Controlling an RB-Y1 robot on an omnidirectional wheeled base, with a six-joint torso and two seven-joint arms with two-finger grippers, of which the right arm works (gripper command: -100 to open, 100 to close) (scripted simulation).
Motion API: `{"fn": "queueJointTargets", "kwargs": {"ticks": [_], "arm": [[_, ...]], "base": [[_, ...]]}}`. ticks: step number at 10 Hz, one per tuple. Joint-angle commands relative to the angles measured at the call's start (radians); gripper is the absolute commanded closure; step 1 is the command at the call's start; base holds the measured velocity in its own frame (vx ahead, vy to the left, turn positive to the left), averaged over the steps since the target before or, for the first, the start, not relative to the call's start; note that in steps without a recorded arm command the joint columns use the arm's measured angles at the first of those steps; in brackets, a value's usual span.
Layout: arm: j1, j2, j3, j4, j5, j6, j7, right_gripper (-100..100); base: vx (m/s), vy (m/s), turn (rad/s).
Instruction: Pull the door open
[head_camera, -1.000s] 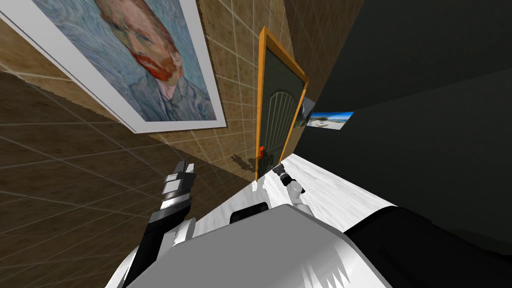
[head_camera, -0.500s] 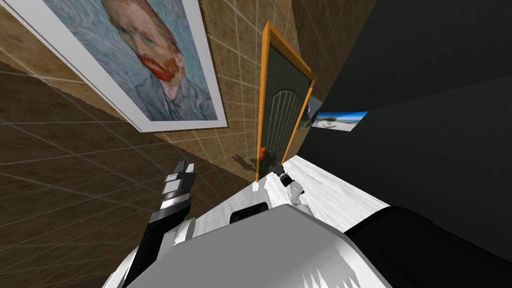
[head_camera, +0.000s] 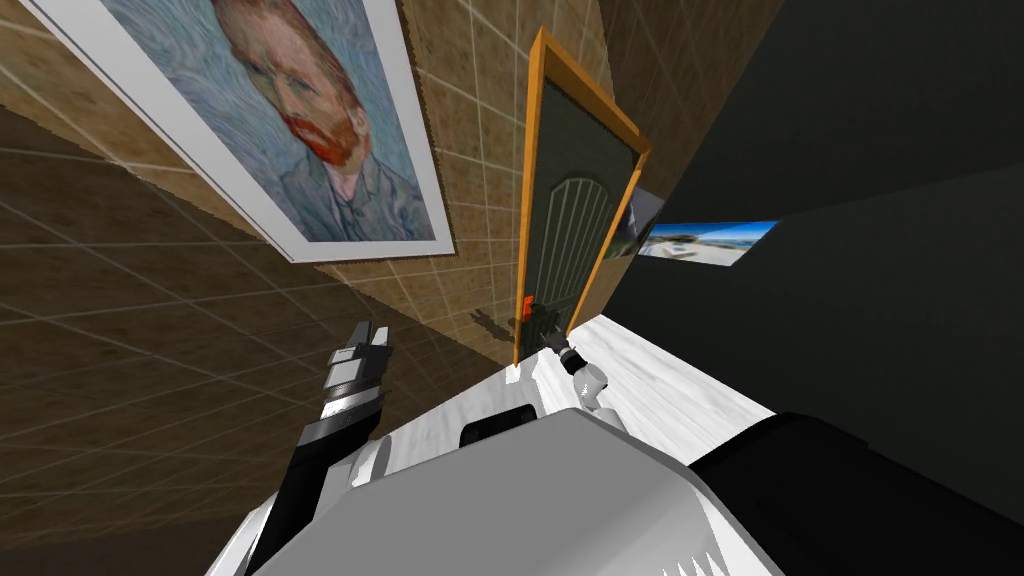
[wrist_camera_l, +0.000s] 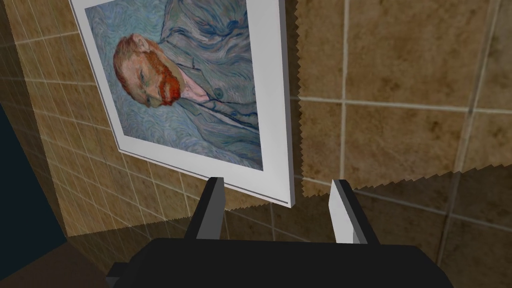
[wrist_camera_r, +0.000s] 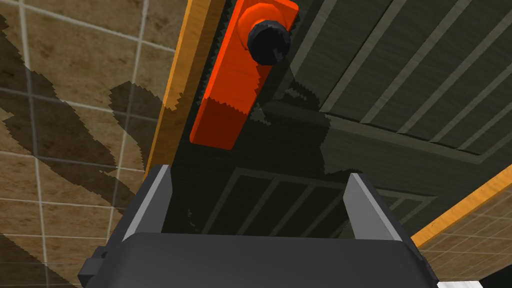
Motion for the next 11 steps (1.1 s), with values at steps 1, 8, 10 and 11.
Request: {"fn": "queueJointTargets", "kwargs": {"ticks": [1, 8, 10, 11], "arm": [[-0.004, 0.0, -0.004, 0.019, -0.05, 0.02, 0.012, -100], [-0.02, -0.003, -0.017, 0.086, -0.231, 0.088, 0.052, -100], [-0.025, -0.003, -0.021, 0.106, -0.282, 0.107, 0.063, -100], [-0.027, -0.004, -0.023, 0.115, -0.305, 0.116, 0.068, -100]], "base": [[0.021, -0.072, 0.149], [0.021, -0.078, 0.124], [0.015, -0.089, 0.13], [0.019, -0.088, 0.093]]}}
